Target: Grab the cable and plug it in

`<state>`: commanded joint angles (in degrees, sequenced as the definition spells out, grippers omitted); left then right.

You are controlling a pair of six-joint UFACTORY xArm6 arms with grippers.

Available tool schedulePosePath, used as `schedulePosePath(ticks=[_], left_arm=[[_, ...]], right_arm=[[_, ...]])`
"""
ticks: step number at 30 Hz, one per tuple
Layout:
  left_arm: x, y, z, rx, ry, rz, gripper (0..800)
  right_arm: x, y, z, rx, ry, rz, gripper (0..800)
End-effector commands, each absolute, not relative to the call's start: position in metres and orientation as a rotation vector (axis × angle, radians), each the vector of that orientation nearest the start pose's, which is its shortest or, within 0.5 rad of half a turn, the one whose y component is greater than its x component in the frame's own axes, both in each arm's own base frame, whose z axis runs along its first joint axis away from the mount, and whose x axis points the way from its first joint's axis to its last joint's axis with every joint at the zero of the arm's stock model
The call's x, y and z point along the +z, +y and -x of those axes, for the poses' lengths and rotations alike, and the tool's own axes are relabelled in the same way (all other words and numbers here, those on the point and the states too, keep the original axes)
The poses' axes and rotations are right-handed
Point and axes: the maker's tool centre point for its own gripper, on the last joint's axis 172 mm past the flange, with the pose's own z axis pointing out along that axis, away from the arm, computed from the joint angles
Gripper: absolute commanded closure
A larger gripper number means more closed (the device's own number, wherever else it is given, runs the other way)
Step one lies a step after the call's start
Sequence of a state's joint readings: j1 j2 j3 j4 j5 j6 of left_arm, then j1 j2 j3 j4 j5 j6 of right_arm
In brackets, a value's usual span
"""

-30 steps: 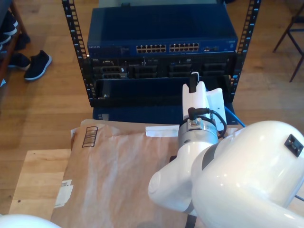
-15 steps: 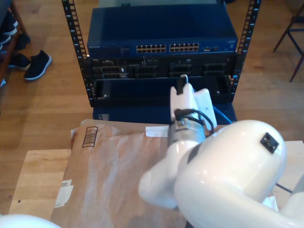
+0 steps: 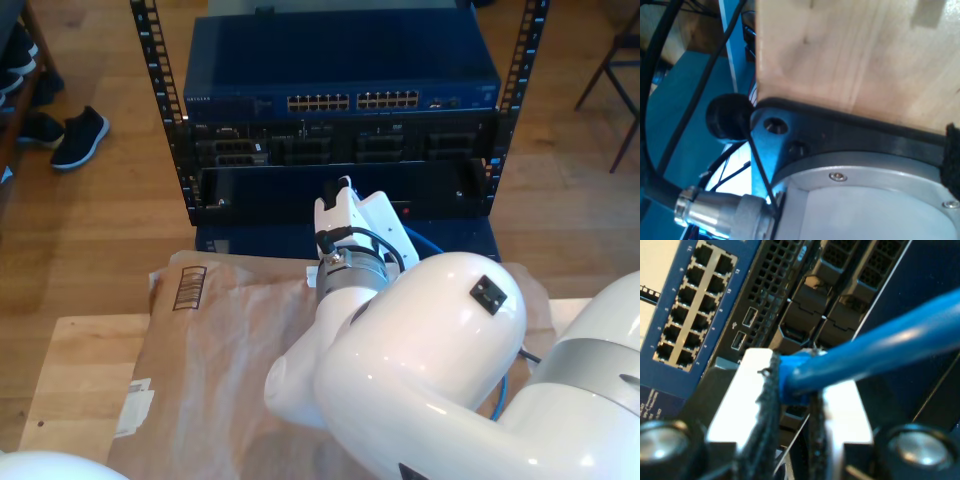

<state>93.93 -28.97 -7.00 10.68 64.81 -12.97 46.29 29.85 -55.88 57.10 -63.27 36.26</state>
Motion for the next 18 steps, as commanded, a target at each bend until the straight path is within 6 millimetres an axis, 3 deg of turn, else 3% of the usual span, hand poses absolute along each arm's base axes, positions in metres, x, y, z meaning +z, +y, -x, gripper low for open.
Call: schedulePosePath(ticks=[6, 12, 14, 18], left_arm=[[0.04, 0.11, 0.047, -0.693, 2.177, -1.832, 1], [0.04, 0.11, 0.047, -0.693, 2.177, -1.832, 2], [0.04, 0.11, 0.047, -0.693, 2.177, -1.832, 2], [0.04, 0.11, 0.047, -0.693, 2.177, -1.832, 2]], right_arm=[[0.245, 0.264, -0.555, -1.541, 0.993, 1.776, 800], [0.264, 0.293, -0.537, -1.58, 0.879, 1.787, 800], [0.273, 0.292, -0.543, -1.613, 0.867, 1.791, 800], [0.273, 0.28, -0.545, -1.605, 0.95, 1.776, 800]])
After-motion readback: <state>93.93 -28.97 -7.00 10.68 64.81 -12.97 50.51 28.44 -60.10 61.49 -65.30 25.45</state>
